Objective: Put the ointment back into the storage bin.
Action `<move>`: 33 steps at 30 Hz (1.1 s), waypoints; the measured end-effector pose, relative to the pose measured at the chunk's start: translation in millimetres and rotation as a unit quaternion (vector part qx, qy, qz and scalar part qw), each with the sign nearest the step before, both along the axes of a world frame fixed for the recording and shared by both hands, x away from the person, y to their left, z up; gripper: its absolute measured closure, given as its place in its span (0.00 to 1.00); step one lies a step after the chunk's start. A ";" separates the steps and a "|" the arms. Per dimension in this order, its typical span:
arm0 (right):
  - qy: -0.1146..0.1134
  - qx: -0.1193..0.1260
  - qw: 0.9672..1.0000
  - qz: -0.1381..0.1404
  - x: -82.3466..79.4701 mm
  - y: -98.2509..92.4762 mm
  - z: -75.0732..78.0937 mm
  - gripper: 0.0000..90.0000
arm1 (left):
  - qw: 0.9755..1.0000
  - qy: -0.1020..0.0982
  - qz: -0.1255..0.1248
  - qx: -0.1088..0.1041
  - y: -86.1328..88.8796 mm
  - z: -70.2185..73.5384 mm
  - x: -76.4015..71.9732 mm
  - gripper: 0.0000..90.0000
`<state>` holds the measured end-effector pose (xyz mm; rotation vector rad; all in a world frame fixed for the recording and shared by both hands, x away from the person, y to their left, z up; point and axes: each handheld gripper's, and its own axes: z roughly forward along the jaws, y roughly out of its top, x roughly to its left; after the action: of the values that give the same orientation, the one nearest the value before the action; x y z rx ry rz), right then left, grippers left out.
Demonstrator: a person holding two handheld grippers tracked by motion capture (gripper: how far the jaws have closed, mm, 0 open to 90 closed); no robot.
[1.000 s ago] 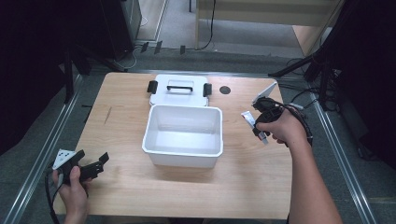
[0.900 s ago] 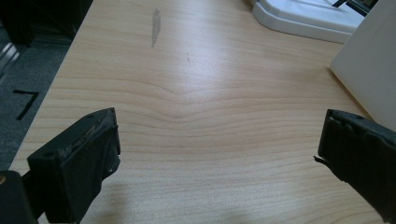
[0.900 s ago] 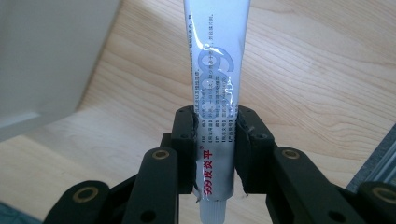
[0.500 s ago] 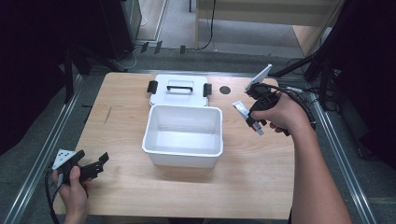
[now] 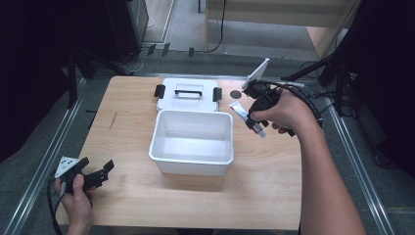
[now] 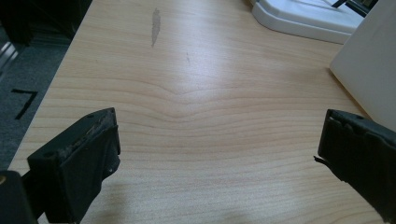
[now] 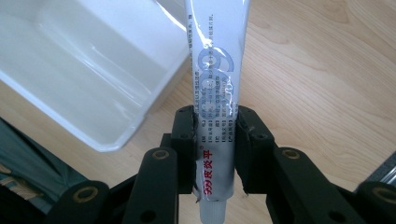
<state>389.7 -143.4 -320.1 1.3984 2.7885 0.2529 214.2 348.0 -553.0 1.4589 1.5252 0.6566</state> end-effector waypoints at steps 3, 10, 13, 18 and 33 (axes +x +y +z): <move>0.001 0.004 1.000 0.012 -0.1 9.9 0.1 0.80 | 1.000 0.001 0.000 0.001 -0.1 0.1 -0.1 0.00; 0.006 0.007 1.000 0.027 2.4 32.5 -4.1 0.80 | 1.000 -0.001 0.000 -0.001 0.1 0.0 0.0 0.00; 0.007 0.007 1.000 0.030 2.7 38.1 -5.5 0.80 | 1.000 -0.001 0.000 -0.001 0.2 -0.1 0.0 0.00; 0.007 0.011 0.999 0.044 3.0 53.5 -9.2 0.80 | 1.000 -0.001 0.000 -0.002 0.2 -0.1 0.0 0.00; -0.040 0.029 0.970 0.237 -6.5 80.0 -21.4 0.80 | 1.000 -0.001 0.000 -0.002 0.3 -0.1 0.0 0.00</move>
<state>383.2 -63.4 -341.5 0.6852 3.0222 0.3853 214.2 348.2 -553.1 1.4553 1.5238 0.6542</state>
